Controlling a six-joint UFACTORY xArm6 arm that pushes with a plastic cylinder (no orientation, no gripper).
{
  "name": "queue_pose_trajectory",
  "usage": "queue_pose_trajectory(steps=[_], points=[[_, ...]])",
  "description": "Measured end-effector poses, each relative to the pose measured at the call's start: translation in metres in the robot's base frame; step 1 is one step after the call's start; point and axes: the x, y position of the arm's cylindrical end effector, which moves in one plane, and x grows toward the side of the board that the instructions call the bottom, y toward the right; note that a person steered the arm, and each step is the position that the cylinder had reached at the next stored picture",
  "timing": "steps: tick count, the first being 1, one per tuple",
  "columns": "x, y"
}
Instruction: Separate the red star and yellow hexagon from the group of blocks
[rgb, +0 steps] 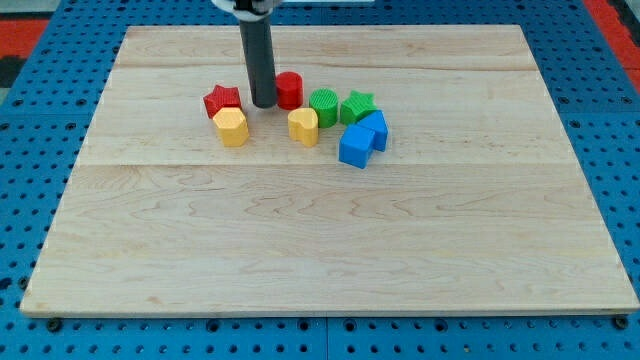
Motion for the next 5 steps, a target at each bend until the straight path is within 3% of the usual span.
queue_pose_trajectory(steps=[1, 2, 3, 5], points=[[0.014, 0.031], [0.058, 0.035], [0.069, -0.008], [0.066, 0.017]])
